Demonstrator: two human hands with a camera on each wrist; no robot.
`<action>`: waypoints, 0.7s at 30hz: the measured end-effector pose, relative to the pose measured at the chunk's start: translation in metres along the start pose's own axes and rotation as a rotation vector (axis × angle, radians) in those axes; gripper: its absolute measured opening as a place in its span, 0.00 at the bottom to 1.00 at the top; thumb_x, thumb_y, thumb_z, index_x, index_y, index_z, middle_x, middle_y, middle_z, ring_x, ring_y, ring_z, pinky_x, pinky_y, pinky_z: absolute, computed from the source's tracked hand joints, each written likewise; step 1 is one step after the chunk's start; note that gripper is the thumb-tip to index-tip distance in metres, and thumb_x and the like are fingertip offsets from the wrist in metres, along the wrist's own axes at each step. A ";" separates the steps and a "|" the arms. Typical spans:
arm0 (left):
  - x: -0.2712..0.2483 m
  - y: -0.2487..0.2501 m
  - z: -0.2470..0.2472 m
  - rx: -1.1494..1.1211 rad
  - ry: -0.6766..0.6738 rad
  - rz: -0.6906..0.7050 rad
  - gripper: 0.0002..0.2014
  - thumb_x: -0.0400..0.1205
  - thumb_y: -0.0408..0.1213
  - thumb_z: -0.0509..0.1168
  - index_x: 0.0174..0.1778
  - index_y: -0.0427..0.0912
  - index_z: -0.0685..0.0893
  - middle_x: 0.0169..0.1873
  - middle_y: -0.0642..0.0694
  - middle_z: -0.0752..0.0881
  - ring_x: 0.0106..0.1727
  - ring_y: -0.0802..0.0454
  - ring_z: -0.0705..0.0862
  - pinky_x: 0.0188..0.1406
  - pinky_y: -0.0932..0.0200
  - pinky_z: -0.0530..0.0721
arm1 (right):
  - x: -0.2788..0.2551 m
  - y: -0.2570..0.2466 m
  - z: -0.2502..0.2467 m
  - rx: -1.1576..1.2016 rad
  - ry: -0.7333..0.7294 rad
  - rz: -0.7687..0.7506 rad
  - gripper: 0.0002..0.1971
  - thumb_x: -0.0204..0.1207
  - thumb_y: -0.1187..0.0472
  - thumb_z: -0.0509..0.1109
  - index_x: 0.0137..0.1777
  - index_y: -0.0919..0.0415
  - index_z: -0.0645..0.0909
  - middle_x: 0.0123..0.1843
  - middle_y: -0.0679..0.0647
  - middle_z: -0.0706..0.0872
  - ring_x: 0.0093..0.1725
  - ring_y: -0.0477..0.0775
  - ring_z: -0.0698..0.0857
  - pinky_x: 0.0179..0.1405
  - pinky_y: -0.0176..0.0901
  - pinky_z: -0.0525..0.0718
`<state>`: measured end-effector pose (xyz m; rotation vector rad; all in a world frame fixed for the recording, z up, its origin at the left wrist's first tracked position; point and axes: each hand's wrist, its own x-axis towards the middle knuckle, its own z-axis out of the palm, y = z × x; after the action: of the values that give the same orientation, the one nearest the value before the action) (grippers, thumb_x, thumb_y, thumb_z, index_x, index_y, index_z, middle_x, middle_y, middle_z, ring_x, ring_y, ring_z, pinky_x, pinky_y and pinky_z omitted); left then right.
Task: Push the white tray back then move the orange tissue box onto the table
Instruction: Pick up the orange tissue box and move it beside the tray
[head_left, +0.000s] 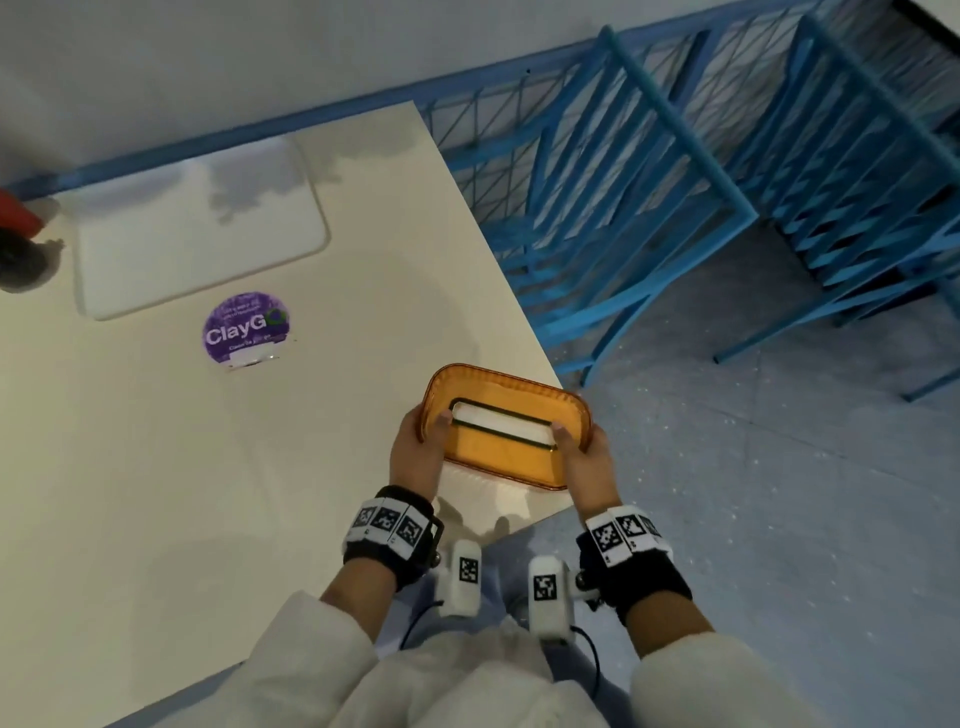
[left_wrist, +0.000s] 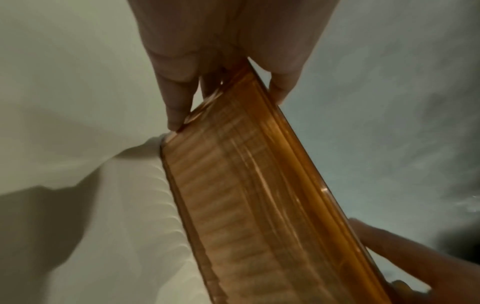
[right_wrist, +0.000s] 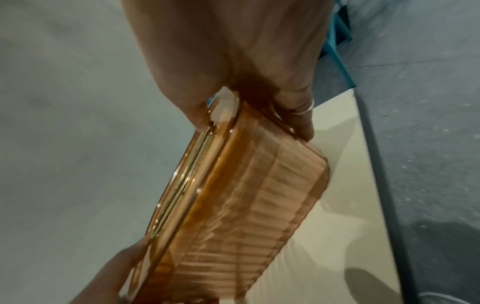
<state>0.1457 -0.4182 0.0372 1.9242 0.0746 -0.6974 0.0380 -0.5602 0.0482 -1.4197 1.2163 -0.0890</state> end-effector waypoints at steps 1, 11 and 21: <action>0.008 0.005 -0.002 0.008 0.004 0.010 0.22 0.81 0.47 0.59 0.68 0.41 0.70 0.65 0.37 0.79 0.63 0.41 0.77 0.60 0.51 0.74 | 0.004 -0.008 0.004 -0.034 0.008 -0.004 0.27 0.77 0.51 0.63 0.71 0.65 0.64 0.69 0.66 0.77 0.64 0.64 0.78 0.56 0.47 0.76; 0.154 0.124 -0.057 0.142 0.068 0.249 0.21 0.80 0.48 0.59 0.64 0.38 0.73 0.59 0.37 0.82 0.53 0.45 0.79 0.50 0.56 0.73 | 0.091 -0.131 0.085 0.167 -0.001 -0.170 0.23 0.77 0.53 0.65 0.68 0.62 0.67 0.63 0.58 0.80 0.60 0.58 0.79 0.65 0.54 0.78; 0.326 0.208 -0.099 0.173 0.074 0.239 0.19 0.77 0.53 0.61 0.54 0.41 0.76 0.38 0.45 0.82 0.40 0.44 0.81 0.48 0.42 0.85 | 0.209 -0.236 0.183 0.255 -0.036 -0.133 0.24 0.77 0.55 0.64 0.69 0.64 0.65 0.62 0.60 0.79 0.56 0.55 0.77 0.57 0.44 0.75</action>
<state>0.5315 -0.5113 0.0727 2.0811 -0.1723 -0.4856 0.3939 -0.6370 0.0548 -1.2709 1.0396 -0.2992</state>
